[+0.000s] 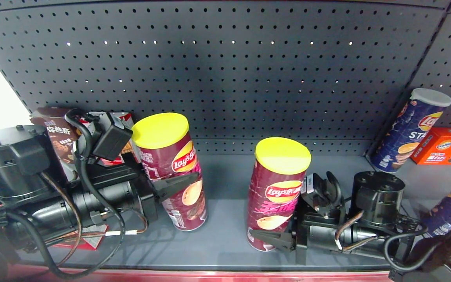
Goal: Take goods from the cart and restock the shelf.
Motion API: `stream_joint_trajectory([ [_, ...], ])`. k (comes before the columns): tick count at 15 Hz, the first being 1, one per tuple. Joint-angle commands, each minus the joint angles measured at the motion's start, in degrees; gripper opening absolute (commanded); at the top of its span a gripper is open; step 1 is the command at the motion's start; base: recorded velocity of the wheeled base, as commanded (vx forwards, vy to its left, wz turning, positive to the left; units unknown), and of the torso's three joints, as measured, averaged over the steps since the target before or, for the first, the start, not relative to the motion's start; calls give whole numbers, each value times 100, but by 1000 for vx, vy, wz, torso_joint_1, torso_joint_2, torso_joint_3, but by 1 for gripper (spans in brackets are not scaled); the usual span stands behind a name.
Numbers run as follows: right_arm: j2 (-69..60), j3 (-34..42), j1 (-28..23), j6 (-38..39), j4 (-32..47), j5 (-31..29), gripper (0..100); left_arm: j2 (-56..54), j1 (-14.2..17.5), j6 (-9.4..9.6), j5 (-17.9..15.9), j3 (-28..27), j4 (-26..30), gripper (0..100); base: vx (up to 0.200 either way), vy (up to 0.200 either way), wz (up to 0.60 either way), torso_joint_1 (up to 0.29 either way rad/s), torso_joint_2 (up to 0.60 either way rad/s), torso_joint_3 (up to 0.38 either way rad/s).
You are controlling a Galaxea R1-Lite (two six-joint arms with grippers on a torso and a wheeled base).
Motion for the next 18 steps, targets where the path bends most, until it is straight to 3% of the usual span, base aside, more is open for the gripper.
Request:
stream_joint_trajectory([
  [1,259,-185,-10,3,18,-8,0,-13,-8,-7,-3,5,0,0,0,0,0,0,0,0],
  [3,259,-185,-19,3,18,-17,0,-57,1,-7,-3,5,0,0,0,0,0,0,0,0],
  [4,241,-141,-19,3,9,-70,100,-57,1,2,-3,14,0,0,0,0,0,0,0,0],
  [11,-462,149,-230,-6,18,-131,100,-216,1,-7,6,128,9,0,0,0,0,0,0,0],
  [18,-2237,782,-590,21,88,-360,100,-216,1,-7,14,119,9,0,0,0,0,0,0,0],
])
